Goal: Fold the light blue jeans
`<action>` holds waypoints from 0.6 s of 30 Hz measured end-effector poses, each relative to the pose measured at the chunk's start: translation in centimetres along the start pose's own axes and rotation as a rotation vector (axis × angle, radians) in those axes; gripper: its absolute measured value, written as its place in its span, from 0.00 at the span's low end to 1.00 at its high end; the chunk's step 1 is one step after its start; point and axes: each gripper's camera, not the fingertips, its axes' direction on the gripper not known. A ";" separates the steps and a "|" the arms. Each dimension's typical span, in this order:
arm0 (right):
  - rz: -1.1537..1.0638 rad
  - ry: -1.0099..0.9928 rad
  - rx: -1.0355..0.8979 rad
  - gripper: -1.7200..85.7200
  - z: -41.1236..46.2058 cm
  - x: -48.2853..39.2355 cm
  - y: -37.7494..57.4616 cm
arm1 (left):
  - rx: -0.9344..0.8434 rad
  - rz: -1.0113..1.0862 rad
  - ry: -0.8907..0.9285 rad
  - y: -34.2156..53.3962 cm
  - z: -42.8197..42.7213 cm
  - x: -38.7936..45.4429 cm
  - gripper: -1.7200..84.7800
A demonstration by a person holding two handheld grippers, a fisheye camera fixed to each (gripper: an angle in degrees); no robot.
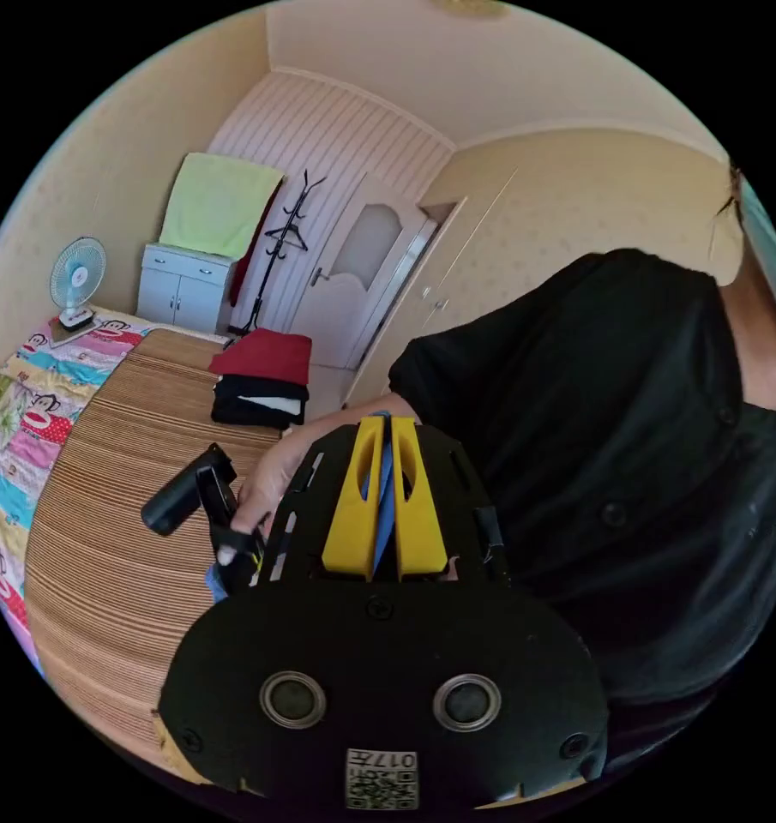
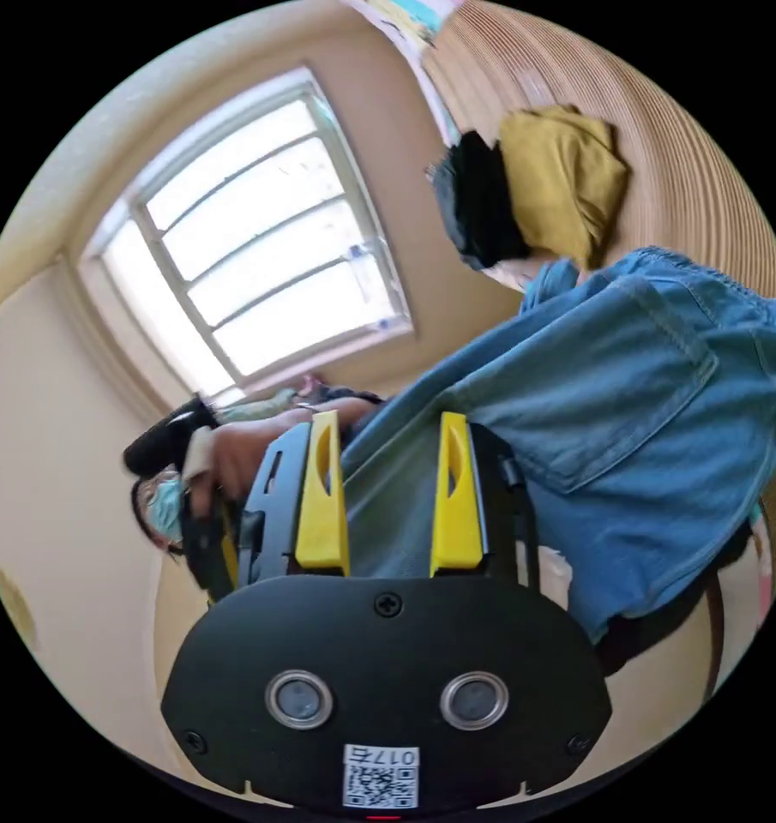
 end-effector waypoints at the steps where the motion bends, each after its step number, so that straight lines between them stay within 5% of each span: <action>1: 0.001 0.008 -0.011 0.15 0.1 0.2 0.1 | -0.037 0.015 -0.030 -0.8 1.4 0.5 0.01; 10: -0.297 -0.095 0.287 0.06 -7.2 -3.1 7.6 | 0.082 -0.039 -0.022 -2.0 2.1 -1.8 0.01; 18: -1.129 -0.018 0.203 0.05 -8.1 -19.9 16.0 | 0.549 -0.230 0.065 6.0 -8.1 -7.2 0.07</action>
